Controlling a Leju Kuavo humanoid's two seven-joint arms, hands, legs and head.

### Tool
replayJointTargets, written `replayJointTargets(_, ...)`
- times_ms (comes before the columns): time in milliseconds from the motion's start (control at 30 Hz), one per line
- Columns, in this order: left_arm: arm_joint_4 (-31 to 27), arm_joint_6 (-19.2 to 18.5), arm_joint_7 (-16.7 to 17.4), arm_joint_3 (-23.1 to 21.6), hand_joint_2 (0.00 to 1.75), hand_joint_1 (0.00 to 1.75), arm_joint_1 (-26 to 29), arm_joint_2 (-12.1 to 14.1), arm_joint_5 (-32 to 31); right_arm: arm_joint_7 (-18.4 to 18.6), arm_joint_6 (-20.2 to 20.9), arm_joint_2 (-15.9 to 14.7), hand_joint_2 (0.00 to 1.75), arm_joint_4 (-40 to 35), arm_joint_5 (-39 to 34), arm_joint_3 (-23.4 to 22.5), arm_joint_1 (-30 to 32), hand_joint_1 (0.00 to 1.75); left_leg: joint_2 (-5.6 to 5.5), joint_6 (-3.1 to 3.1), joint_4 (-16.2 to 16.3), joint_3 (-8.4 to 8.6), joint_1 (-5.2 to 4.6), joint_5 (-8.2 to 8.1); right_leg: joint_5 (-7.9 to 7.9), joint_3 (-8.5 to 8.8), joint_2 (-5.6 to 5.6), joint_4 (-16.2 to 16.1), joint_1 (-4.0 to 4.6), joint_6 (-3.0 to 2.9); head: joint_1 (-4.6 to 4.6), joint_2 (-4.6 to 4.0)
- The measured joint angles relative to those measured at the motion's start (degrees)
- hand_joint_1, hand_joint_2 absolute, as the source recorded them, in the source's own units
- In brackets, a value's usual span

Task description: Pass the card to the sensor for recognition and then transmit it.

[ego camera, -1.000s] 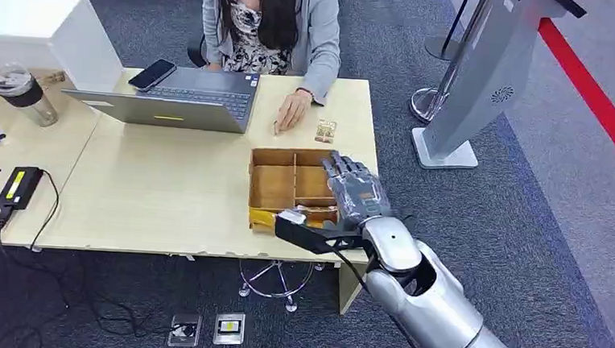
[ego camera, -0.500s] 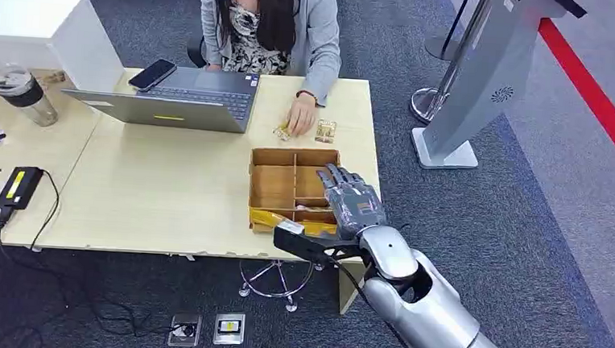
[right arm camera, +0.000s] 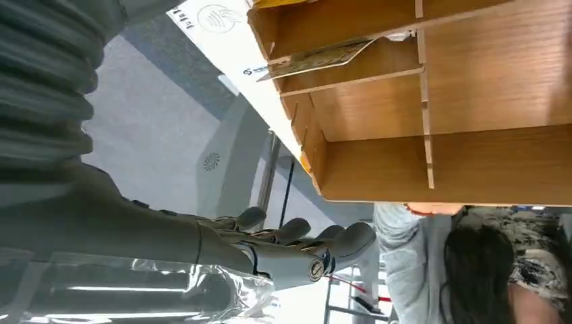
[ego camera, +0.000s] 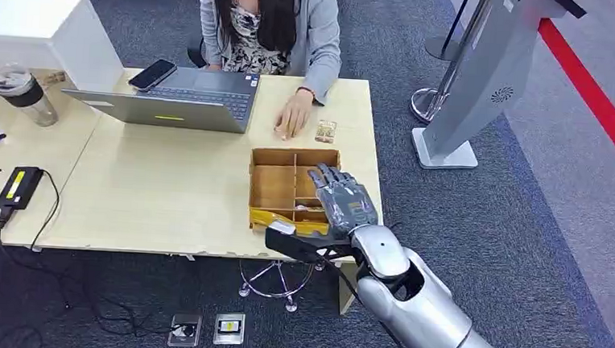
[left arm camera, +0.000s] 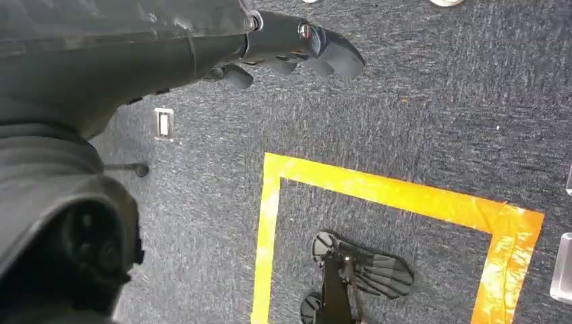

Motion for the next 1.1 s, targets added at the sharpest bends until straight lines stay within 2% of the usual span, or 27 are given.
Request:
replayJointTargets(400, 0.0, -0.26, 0.0, 0.0, 0.0, 0.0, -0.01, -0.04, -0.09, 0.72, 0.96, 0.57, 1.75, 0.98, -0.55, 0.96, -1.01, 0.0, 0.0, 0.0, 0.0, 0.0, 0.0, 0.0, 0.0, -0.01, 0.0, 0.0, 0.0, 0.0, 0.0, 0.0)
replayJointTargets(1100, 0.0, -0.57, 0.0, -0.11, 0.0, 0.0, -0.01, -0.11, -0.28, -1.36, -2.97, 4.24, 1.75, 9.53, 0.55, 1.11, -2.65, 0.0, 0.0, 0.0, 0.0, 0.0, 0.0, 0.0, 0.0, -0.01, 0.01, 0.0, 0.0, 0.0, 0.0, 0.0)
